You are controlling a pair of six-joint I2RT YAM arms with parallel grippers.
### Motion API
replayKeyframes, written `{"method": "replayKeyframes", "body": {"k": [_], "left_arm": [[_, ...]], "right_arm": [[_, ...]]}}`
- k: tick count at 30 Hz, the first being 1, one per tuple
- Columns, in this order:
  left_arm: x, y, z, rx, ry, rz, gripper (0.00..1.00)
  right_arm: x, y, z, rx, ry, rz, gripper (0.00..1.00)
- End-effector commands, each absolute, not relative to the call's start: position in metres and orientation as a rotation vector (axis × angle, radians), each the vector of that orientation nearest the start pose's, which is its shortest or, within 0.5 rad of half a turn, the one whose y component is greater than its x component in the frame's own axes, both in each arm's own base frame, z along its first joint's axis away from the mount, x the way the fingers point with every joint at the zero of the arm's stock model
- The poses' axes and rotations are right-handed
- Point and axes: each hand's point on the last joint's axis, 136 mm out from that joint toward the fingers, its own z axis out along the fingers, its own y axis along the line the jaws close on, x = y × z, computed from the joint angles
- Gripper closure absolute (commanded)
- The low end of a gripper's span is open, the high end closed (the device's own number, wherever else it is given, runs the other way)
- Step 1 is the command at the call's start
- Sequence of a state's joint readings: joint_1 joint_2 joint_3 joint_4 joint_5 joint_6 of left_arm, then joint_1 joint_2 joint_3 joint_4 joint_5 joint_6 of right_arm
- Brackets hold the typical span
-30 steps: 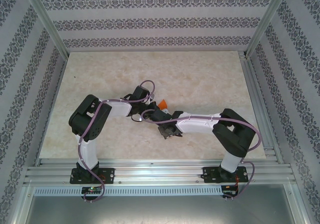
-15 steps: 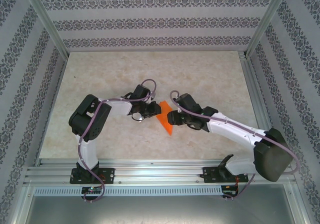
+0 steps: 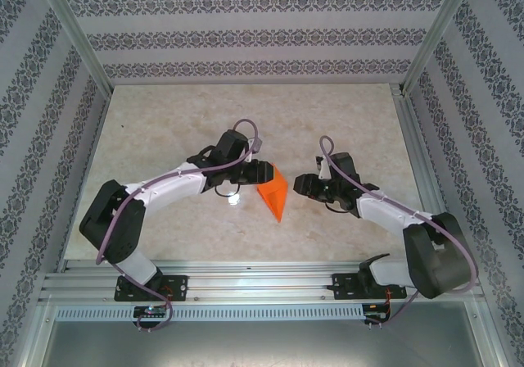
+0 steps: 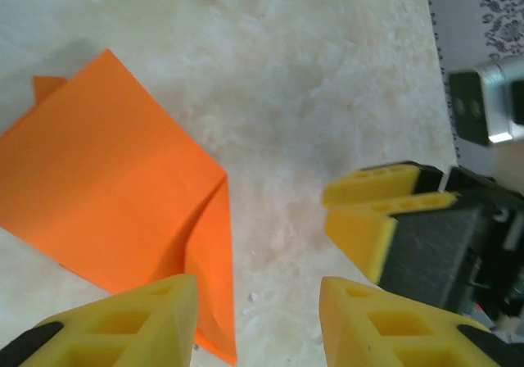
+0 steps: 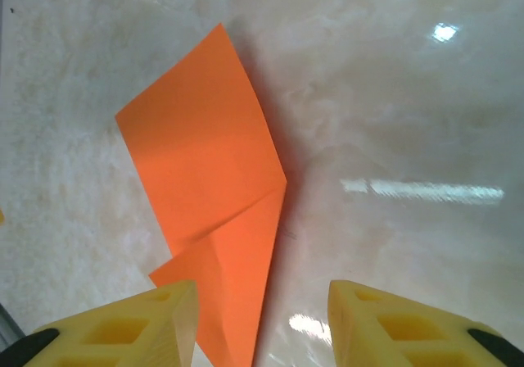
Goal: Fold a paper plane with a square sheet of paper (fold left side to right side)
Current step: Fold the wing for the fifth time at the center of the table.
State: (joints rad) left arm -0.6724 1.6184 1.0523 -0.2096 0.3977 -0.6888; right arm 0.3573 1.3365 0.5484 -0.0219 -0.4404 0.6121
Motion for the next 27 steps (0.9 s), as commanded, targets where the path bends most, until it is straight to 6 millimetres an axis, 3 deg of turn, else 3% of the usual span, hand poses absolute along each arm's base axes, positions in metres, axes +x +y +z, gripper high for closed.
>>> {"method": "replayKeyframes", "body": {"k": [1,6,10,18,27], "left_arm": [[0.288,-0.316,0.121,0.143,2.594,-1.039,0.57],[0.265,-0.342,0.119,0.243,2.593,-1.091,0.58],[0.252,-0.363,0.102,0.283,2.630,-1.115,0.58],[0.256,-0.368,0.073,0.248,2.682,-1.080,0.63],[0.261,-0.348,0.043,0.202,2.744,-0.893,0.68]], "right_arm": [[0.299,0.204,0.079,0.082,2.436,1.124,0.54],[0.306,0.207,0.058,0.128,2.492,1.129,0.55],[0.310,0.211,0.050,0.152,2.500,1.155,0.57],[0.318,0.222,0.039,0.161,2.518,1.197,0.62],[0.316,0.229,0.041,0.134,2.519,1.213,0.72]]}}
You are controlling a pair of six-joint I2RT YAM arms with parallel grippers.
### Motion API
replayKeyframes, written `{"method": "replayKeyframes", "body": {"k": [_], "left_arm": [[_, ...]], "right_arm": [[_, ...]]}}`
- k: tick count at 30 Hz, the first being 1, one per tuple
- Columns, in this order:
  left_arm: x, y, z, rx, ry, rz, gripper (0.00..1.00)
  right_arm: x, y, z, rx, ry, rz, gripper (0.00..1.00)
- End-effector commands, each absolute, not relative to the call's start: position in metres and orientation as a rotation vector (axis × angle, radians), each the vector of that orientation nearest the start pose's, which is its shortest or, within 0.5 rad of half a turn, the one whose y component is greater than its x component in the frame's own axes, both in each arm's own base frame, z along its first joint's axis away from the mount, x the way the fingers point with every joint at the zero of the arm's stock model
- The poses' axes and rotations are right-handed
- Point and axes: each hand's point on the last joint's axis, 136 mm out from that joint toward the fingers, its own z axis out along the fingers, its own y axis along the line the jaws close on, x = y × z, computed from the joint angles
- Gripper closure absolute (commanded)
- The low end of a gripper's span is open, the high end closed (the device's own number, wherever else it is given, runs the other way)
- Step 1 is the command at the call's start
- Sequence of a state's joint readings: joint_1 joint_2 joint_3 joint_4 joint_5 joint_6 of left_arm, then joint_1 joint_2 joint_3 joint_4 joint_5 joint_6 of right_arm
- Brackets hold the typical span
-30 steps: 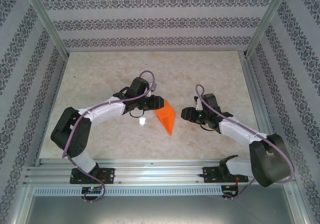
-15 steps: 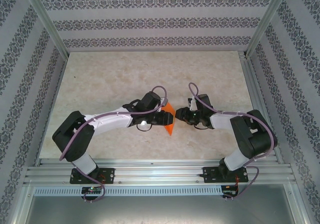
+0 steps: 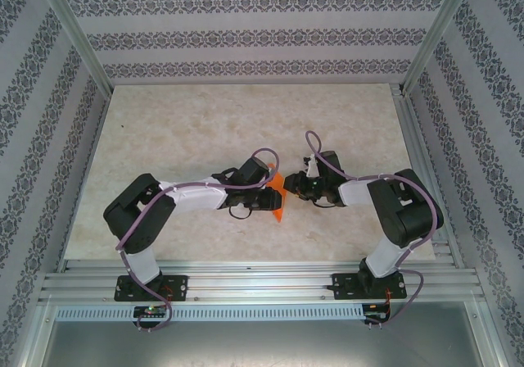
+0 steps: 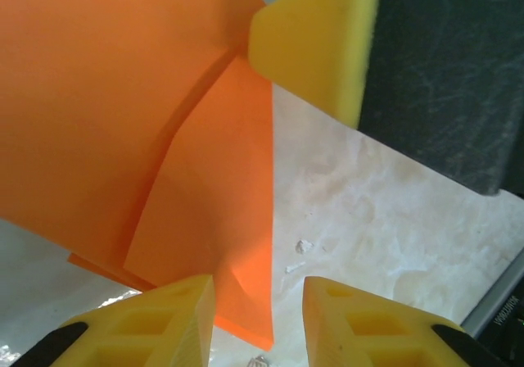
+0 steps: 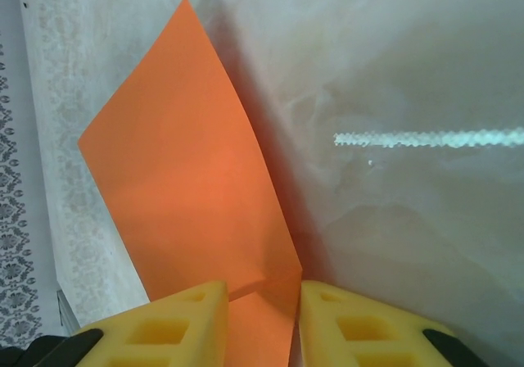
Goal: Fold a paper plane with a square sheet of paper (fold left side to right side)
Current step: Fold the wing for the fifth time at the center of the table.
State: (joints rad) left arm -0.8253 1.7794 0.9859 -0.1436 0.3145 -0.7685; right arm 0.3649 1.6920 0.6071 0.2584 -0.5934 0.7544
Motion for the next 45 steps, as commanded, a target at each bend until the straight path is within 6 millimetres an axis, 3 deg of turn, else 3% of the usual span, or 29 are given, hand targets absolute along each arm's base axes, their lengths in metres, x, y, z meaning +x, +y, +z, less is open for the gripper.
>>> {"method": "replayKeyframes", "body": {"k": [1,8,13,19,25,30,36,45], "left_arm": [[0.262,-0.347,0.040,0.194,2.747,-0.881,0.70],[0.264,-0.337,0.025,0.156,2.774,-0.836,0.82],[0.264,-0.330,0.015,0.136,2.792,-0.799,0.87],[0.264,-0.326,0.007,0.126,2.808,-0.780,0.90],[0.262,-0.326,0.004,0.128,2.815,-0.780,0.91],[0.261,-0.325,0.002,0.131,2.821,-0.780,0.92],[0.260,-0.324,0.000,0.134,2.825,-0.774,0.94],[0.259,-0.322,-0.004,0.132,2.836,-0.763,0.95]], "right_arm": [[0.316,0.229,0.042,0.124,2.523,1.202,0.72],[0.314,0.239,0.059,0.072,2.476,1.258,0.72],[0.311,0.241,0.068,0.051,2.469,1.251,0.67],[0.306,0.246,0.074,0.032,2.465,1.277,0.70],[0.310,0.219,0.068,0.106,2.491,1.146,0.73],[0.309,0.204,0.048,0.170,2.551,1.089,0.85],[0.300,0.227,0.035,0.112,2.605,1.127,0.89],[0.294,0.256,0.053,0.042,2.546,1.274,0.91]]}}
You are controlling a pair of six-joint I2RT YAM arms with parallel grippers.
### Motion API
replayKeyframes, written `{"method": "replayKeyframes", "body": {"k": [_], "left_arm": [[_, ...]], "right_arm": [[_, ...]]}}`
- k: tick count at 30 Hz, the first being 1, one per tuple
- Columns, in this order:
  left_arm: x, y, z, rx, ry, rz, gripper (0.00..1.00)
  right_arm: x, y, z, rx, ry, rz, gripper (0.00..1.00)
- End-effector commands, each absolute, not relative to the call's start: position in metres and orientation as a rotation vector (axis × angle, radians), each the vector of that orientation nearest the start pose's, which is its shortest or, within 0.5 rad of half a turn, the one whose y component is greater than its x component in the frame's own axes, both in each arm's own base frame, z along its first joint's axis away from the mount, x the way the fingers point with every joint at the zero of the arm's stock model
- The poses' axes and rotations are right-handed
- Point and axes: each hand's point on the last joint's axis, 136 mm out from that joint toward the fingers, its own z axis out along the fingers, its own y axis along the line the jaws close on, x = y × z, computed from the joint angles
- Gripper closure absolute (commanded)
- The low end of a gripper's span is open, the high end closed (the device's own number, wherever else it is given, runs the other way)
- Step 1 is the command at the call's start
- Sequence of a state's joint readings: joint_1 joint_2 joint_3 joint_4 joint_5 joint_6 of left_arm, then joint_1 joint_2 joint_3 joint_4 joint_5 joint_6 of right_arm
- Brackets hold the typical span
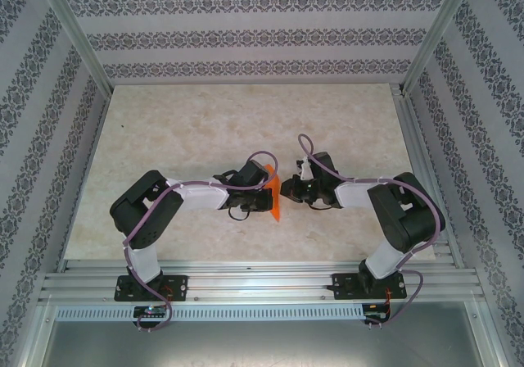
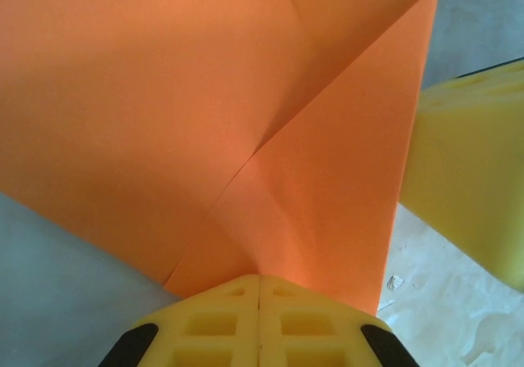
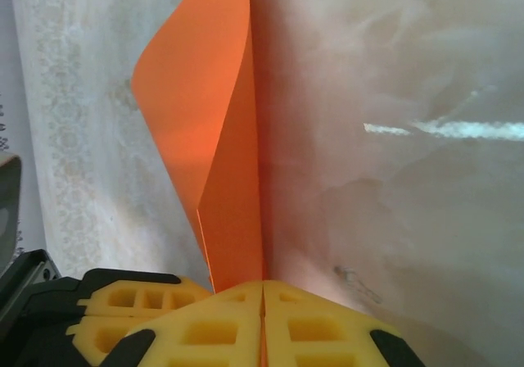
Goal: Fold a paper plane with a square sheet of paper (fold left side to right side)
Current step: Fold the wing for the fifth time at the center of the table.
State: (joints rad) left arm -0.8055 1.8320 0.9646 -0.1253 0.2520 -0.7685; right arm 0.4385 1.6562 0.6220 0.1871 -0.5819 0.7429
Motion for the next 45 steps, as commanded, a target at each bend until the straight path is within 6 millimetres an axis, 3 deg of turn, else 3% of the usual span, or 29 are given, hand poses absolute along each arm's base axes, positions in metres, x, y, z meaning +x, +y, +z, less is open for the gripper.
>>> {"method": "replayKeyframes", "body": {"k": [1,11,17,26,32,34,35,38,45], "left_arm": [[0.259,-0.322,-0.003,0.132,2.835,-0.761,0.96],[0.258,-0.321,-0.006,0.128,2.834,-0.765,0.97],[0.260,-0.319,0.006,0.125,2.805,-0.786,0.95],[0.264,-0.310,0.046,0.107,2.728,-0.867,0.72],[0.271,-0.293,0.077,0.047,2.668,-0.921,0.69],[0.274,-0.290,0.087,0.017,2.646,-0.953,0.58],[0.276,-0.289,0.089,-0.007,2.644,-0.963,0.51],[0.283,-0.288,0.095,-0.061,2.640,-0.980,0.47],[0.301,-0.300,0.082,-0.098,2.708,-0.941,0.45]], "right_arm": [[0.293,0.258,0.055,0.034,2.546,1.282,0.91],[0.284,0.267,0.046,0.041,2.570,1.283,0.91],[0.278,0.267,0.030,0.073,2.601,1.262,0.92],[0.279,0.268,0.015,0.108,2.627,1.242,0.92],[0.277,0.267,0.015,0.093,2.635,1.218,0.91],[0.277,0.267,0.015,0.087,2.637,1.211,0.92],[0.277,0.267,0.014,0.084,2.638,1.203,0.92],[0.276,0.267,0.013,0.072,2.648,1.184,0.91],[0.275,0.268,0.014,0.059,2.654,1.171,0.92]]}}
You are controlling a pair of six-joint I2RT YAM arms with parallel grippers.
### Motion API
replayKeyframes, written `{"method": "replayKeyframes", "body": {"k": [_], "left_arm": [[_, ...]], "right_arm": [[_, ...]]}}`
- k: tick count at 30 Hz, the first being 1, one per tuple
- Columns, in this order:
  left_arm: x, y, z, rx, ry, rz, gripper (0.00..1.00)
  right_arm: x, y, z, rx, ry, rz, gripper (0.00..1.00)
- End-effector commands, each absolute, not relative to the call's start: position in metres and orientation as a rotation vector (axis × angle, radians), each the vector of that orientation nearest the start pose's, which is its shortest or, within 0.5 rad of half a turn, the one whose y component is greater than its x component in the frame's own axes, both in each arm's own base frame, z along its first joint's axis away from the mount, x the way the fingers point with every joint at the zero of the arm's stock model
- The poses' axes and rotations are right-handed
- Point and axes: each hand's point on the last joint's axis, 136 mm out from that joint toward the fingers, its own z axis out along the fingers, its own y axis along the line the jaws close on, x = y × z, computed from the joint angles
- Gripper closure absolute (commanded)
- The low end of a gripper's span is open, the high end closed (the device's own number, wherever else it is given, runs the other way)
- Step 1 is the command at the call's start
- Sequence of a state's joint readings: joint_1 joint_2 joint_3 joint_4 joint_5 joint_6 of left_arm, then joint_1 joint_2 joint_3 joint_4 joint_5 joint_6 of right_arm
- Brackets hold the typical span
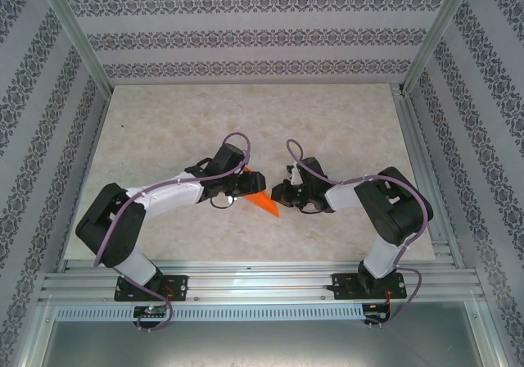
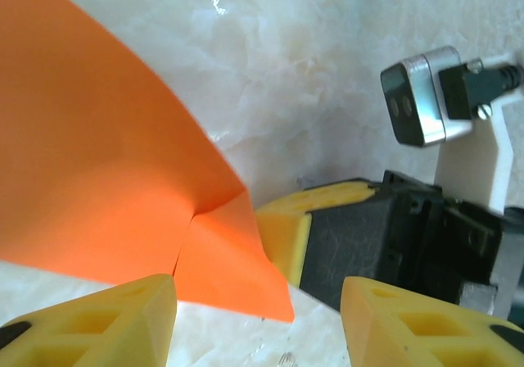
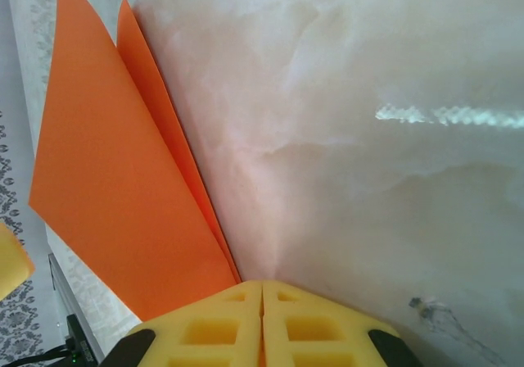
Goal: Fold a paper plane with a square sheet of paper (fold left side to right side)
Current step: Fold the wing for the fifth time at the center of the table.
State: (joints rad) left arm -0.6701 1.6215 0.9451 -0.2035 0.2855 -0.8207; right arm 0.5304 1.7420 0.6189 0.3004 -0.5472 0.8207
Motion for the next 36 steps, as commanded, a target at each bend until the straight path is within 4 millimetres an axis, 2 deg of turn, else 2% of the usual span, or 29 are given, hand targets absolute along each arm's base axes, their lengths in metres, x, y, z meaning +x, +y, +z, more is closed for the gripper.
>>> {"method": "replayKeyframes", "body": {"k": [1,7,13,16,21,26,31,36], "left_arm": [[0.303,-0.304,0.080,-0.093,2.711,-0.955,0.45],[0.314,-0.311,0.069,-0.110,2.741,-0.930,0.47],[0.307,-0.301,0.054,-0.124,2.780,-0.869,0.78],[0.303,-0.295,0.050,-0.123,2.784,-0.840,0.89],[0.300,-0.285,0.053,-0.116,2.756,-0.834,0.99],[0.293,-0.282,0.054,-0.066,2.734,-0.891,1.00],[0.289,-0.276,0.056,-0.044,2.696,-0.926,1.00],[0.295,-0.276,0.055,-0.019,2.665,-0.946,1.00]], "right_arm": [[0.275,0.268,0.014,0.053,2.655,1.168,0.91],[0.274,0.266,0.014,0.042,2.663,1.147,0.91],[0.275,0.265,0.015,0.030,2.665,1.127,0.91],[0.275,0.265,0.018,0.026,2.660,1.126,0.91],[0.276,0.264,0.026,0.002,2.642,1.119,0.90],[0.277,0.261,0.039,-0.027,2.603,1.119,0.84],[0.269,0.260,0.052,-0.094,2.575,1.130,0.75],[0.255,0.259,0.051,-0.167,2.606,1.068,0.73]]}}
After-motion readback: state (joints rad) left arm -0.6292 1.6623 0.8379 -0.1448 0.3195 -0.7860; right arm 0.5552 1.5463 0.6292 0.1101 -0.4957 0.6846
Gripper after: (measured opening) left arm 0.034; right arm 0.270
